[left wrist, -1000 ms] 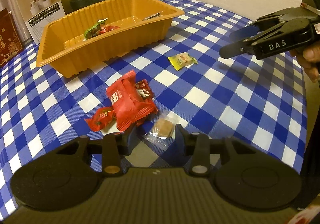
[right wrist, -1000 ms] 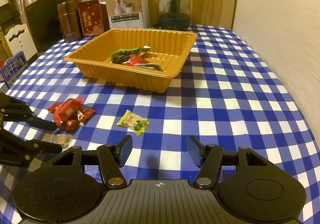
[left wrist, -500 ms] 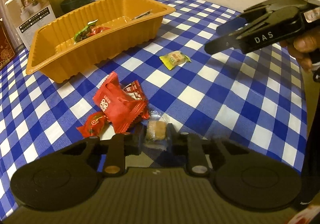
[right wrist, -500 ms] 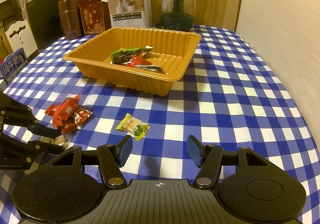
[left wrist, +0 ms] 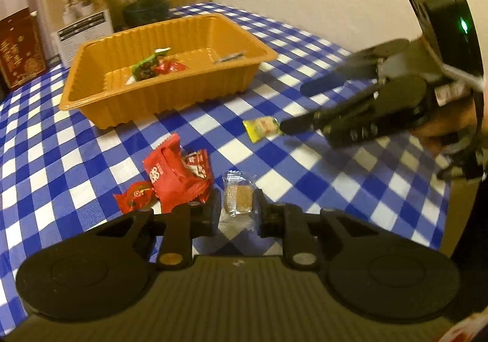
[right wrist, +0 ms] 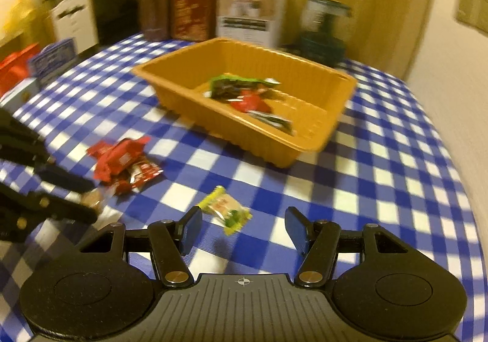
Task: Organize snacks
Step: 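Grasp the clear biscuit packet with the left tool while the right tool grasps the yellow candy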
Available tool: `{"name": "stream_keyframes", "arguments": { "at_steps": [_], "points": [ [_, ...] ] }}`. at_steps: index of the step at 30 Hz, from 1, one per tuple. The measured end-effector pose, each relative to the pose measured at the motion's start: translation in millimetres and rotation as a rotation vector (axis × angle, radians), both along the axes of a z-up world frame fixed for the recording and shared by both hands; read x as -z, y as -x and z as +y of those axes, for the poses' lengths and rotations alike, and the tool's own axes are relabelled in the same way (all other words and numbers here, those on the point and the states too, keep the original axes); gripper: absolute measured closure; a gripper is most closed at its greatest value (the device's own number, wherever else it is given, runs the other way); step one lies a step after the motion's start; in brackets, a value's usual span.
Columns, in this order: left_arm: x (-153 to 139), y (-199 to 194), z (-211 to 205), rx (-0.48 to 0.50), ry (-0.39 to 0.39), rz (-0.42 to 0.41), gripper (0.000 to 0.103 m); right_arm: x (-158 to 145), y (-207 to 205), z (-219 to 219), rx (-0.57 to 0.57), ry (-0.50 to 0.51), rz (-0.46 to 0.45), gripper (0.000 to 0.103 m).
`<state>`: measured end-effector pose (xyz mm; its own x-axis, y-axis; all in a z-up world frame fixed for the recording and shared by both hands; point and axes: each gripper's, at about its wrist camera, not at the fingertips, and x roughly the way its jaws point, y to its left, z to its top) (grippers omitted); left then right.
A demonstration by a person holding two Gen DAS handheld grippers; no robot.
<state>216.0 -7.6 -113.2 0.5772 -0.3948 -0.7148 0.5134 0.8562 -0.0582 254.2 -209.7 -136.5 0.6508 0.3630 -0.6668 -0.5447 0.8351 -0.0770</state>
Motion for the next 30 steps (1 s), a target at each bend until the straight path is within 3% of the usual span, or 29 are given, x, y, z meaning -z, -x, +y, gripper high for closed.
{"name": "stream_keyframes", "arguments": {
  "at_steps": [9,15,25,30],
  "points": [
    [-6.5,-20.0,18.1,-0.167,0.042,-0.001,0.084,14.8,-25.8,-2.2,-0.074,-0.006,0.045,0.043],
    [-8.1,-22.4,23.2,-0.187,0.064,0.002,0.084,20.1,-32.7,1.2,-0.101,0.004,0.053,0.043],
    [-8.9,-22.5,20.8,-0.183,0.063,0.002,0.084,23.5,-34.4,6.7,-0.125,-0.012,0.078,0.066],
    [-8.9,-23.2,20.8,-0.186,0.058,0.001,0.084,22.3,-29.8,7.0,-0.085,-0.012,0.097,0.066]
  ]
}}
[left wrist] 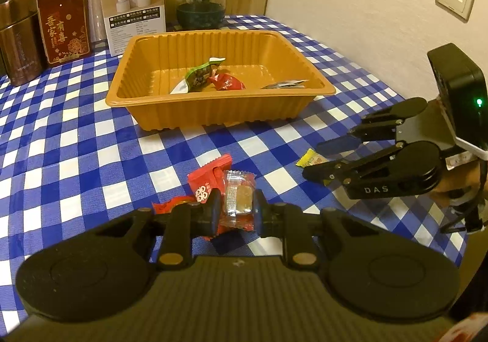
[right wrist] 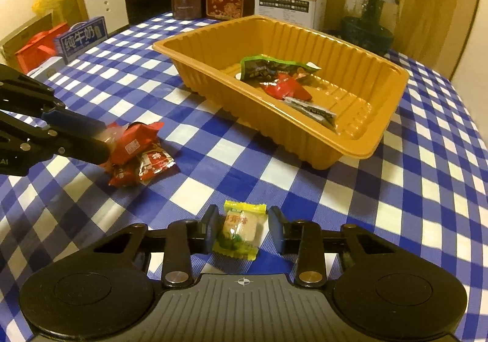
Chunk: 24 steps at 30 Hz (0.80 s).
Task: Organize snacks
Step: 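Grasp the clear biscuit packet with the left tool while the right tool grasps the yellow candy, then carry the biscuit packet and yellow candy over the orange tray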
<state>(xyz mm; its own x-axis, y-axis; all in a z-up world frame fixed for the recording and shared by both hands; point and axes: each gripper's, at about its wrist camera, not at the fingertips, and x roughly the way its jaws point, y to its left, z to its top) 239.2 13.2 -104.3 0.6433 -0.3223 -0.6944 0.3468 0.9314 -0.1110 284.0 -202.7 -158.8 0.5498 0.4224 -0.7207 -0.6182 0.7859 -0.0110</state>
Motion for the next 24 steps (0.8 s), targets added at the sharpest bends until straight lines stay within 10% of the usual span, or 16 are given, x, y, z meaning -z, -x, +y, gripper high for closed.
{"name": "stream_keyframes", "arguments": {
  "at_steps": [24],
  "points": [
    [-11.2,-2.4,-15.6,-0.001,0.004,-0.020,0.084,-40.7,33.2,0.5,0.154,-0.108,-0.018,0.080]
  ]
}}
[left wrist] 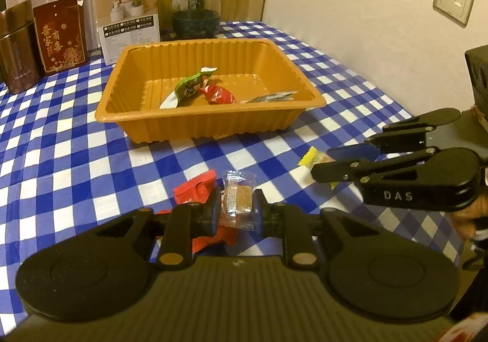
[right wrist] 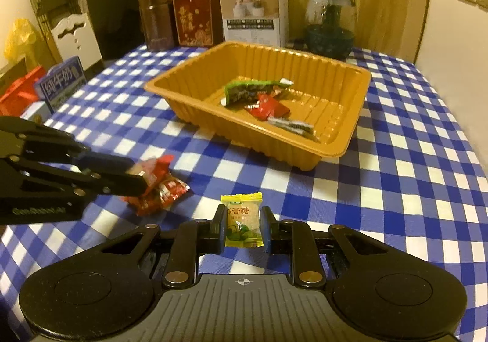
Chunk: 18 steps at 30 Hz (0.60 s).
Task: Organize snacks
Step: 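Carry the biscuit packet and yellow candy over the orange tray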
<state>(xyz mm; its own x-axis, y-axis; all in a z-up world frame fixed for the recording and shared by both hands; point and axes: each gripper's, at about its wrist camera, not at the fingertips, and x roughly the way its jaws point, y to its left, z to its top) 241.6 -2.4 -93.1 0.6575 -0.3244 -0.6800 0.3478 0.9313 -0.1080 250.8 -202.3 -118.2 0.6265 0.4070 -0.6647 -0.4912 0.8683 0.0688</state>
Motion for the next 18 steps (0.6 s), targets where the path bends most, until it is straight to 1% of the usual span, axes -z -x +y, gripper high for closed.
{"name": "stream_keyframes", "arguments": {
  "at_steps": [4,9,18],
  "points": [
    [-4.3,-1.1,-5.7,0.002,0.006,-0.011,0.084,-6.5,2.9,2.8,0.002,-0.010,-0.027,0.080],
    [-7.2,-3.3,-8.0,-0.001,0.006,-0.015,0.084,-12.5,0.7,3.3,0.015,-0.036,-0.037,0.080],
    [-23.4,-15.3,0.0,-0.029,0.012,-0.070,0.084,-29.5,-3.1,5.6,0.041,-0.101,-0.089,0.080]
  ]
}}
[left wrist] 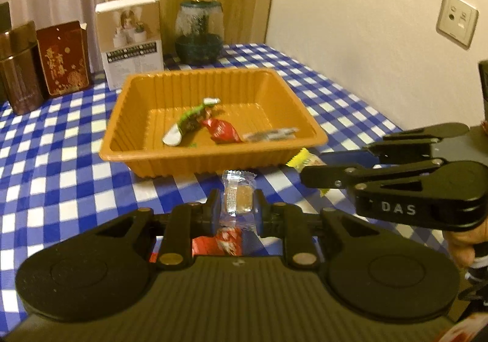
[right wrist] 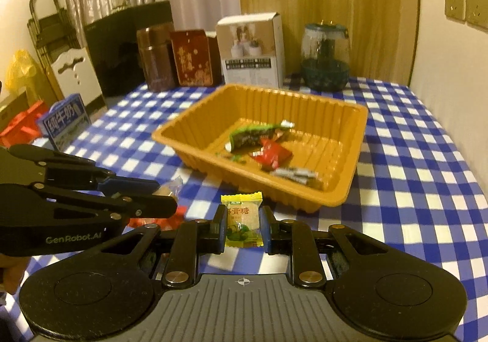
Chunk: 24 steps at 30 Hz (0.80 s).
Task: Organize snacks
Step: 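Carry the biscuit packet and yellow candy over the orange tray, then open the left tool to drop the biscuit packet while the right tool releases the yellow candy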
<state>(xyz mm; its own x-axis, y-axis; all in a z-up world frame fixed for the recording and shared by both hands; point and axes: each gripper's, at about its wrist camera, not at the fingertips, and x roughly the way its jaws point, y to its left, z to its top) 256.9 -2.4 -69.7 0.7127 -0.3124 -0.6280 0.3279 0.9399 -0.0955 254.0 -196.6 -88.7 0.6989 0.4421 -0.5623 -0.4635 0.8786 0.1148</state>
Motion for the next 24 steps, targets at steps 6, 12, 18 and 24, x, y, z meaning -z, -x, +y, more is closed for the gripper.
{"name": "stream_keyframes", "arguments": {
  "at_steps": [6,12,18,24],
  "points": [
    [-13.2,-16.6,11.4,-0.051,0.030,-0.036,0.084,-12.1,-10.4,-3.2,0.046,-0.041,-0.034,0.080],
    [-22.5,-38.9,17.2,-0.097,0.043,-0.070,0.084,-21.4,-31.3,-8.5,0.117,-0.077,-0.055,0.080],
    [-23.5,-61.7,25.8,-0.138,0.047,-0.077,0.084,-23.6,-51.2,-16.7,0.174,-0.100,-0.055,0.080],
    [-23.3,-80.0,29.9,-0.165,0.050,-0.082,0.084,-24.2,-67.7,-18.7,0.202,-0.092,-0.060,0.080]
  ]
}}
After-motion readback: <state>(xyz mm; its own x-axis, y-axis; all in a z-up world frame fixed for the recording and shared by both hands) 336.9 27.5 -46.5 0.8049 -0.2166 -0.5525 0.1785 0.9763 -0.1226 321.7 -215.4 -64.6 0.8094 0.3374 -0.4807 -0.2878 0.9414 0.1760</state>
